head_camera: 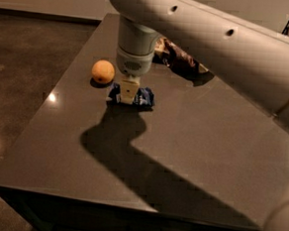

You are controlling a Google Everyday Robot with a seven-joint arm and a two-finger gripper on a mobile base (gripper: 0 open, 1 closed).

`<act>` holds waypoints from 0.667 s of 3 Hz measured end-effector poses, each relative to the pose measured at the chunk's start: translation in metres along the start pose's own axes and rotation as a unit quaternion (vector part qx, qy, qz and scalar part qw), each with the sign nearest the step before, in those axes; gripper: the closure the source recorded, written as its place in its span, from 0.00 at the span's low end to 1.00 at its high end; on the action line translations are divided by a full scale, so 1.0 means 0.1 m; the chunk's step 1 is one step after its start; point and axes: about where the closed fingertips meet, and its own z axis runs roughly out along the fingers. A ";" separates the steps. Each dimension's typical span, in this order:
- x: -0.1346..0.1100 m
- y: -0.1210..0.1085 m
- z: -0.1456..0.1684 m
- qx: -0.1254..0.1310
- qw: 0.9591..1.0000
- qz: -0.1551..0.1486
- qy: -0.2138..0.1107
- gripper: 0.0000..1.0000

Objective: Move rxbar blueberry near orange

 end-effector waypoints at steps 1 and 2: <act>-0.07 -0.32 0.10 0.012 1.000 0.019 0.016 1.00; -0.07 -0.54 0.17 0.018 0.999 0.034 0.030 0.82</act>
Offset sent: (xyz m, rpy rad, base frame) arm 0.0839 0.0044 -0.0048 -0.0776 -0.0320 -0.1345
